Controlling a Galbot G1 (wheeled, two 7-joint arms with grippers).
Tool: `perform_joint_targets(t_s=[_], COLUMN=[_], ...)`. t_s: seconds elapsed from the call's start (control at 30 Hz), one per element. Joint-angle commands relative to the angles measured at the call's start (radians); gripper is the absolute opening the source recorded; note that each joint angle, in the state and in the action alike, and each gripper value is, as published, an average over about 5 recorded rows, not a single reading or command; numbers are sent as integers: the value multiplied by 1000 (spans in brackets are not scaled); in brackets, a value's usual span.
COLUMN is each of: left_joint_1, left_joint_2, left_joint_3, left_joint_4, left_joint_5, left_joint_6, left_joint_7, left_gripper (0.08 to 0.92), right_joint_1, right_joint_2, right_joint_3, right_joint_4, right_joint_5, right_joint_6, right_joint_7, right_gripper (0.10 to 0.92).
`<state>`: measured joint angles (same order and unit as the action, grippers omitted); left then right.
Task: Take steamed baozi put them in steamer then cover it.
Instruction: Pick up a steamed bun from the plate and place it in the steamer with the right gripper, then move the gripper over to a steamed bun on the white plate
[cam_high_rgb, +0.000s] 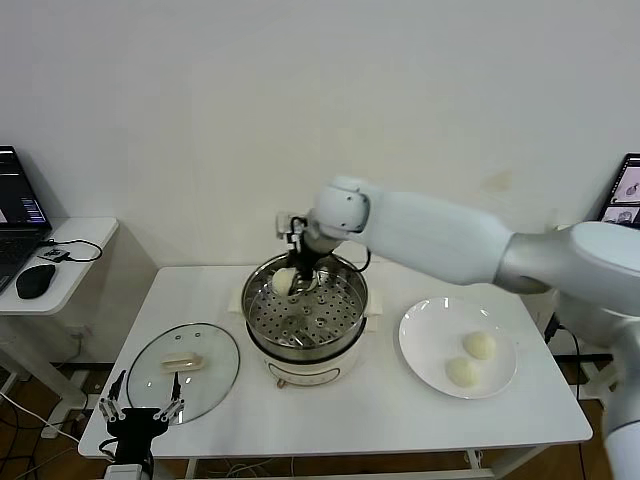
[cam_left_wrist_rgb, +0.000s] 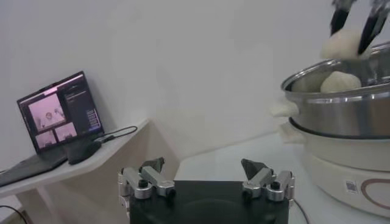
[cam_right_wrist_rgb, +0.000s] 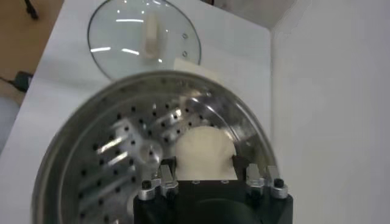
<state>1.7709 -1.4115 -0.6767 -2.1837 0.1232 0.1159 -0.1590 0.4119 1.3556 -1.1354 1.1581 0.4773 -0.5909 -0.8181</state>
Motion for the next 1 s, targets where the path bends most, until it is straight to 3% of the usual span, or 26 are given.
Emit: perform_joint_targets(t_s=[0.03, 0.33, 0.57, 0.77, 1.0], left_joint_1=[-2, -6, -15, -20, -22], left_joint_2=[-2, -2, -1, 3, 9], left_joint_3=[-1, -4, 0, 3, 14], left_joint_4=[5, 7, 9, -7, -11], left_joint_5=[1, -1, -1, 0, 7], left_joint_6=[0, 0, 2, 13, 18], left_joint_7=[0, -1, 1, 6, 9], left_gripper=[823, 823, 823, 823, 823], right_joint_1=[-72, -74, 40, 196, 254], right_joint_2=[108, 97, -18, -214, -553], right_joint_3=[1, -3, -13, -60, -78], right_joint_4=[-100, -105, 6, 145, 366], right_joint_5=[-24, -74, -69, -105, -193], right_joint_6=[-29, -41, -12, 90, 217], right_joint_7=[29, 1, -89, -221, -316], right_gripper=[594, 620, 790, 822, 823])
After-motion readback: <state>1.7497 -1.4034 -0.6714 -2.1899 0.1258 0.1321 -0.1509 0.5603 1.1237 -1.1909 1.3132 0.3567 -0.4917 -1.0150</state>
